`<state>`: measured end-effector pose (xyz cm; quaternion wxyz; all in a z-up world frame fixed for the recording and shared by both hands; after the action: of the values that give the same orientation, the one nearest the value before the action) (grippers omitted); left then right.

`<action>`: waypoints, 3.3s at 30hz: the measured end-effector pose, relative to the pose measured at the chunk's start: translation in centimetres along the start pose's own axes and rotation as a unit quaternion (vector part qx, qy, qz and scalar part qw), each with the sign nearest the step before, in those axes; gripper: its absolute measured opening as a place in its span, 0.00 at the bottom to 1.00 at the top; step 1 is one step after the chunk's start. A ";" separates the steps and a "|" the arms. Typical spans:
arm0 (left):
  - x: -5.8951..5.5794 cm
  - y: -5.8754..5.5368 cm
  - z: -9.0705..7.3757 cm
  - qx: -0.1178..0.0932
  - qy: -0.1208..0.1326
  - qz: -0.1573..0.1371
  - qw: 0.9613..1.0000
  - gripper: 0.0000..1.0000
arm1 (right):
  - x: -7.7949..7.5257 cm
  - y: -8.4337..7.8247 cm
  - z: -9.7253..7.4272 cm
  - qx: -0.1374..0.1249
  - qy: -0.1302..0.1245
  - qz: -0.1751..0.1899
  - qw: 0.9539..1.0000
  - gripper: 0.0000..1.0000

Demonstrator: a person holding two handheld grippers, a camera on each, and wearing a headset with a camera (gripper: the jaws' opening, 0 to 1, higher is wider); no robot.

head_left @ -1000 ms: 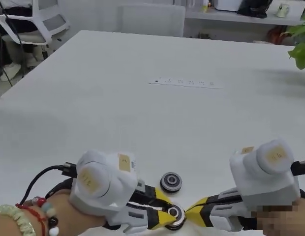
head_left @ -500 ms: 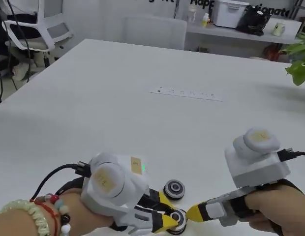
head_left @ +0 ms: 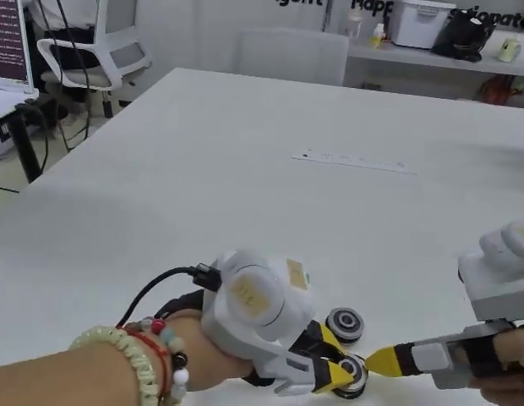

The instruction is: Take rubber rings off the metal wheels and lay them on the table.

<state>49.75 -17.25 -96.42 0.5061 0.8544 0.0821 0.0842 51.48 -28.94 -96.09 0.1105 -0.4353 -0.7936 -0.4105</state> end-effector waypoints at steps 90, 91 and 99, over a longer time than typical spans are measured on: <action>0.2 4.4 -2.7 -0.018 -0.020 0.012 1.000 0.49 | 1.2 2.4 -0.3 -0.058 -0.001 0.069 0.996 0.00; 0.1 4.5 -2.9 -0.018 -0.021 0.013 1.000 0.52 | 1.3 2.5 -0.4 -0.059 0.000 0.069 0.996 0.00; 0.6 5.8 -5.4 -0.024 -0.013 0.015 0.999 0.58 | 1.6 2.8 -0.6 -0.070 0.009 0.069 0.995 0.00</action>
<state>49.43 -15.30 -88.77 0.5266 0.8440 0.0604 0.0823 52.62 -27.61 -93.28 0.1148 -0.4922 -0.7298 -0.4604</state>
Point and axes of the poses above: the centre of the closed fingertips' face, and the gripper's own axes: z roughly forward along the fingers, x roughly to its left, y roughly out of its top, the point moved 7 cm from there along -z, roughly backward along the fingers, and after that the axes turned 5 degrees about -x, right-handed, at the moved point
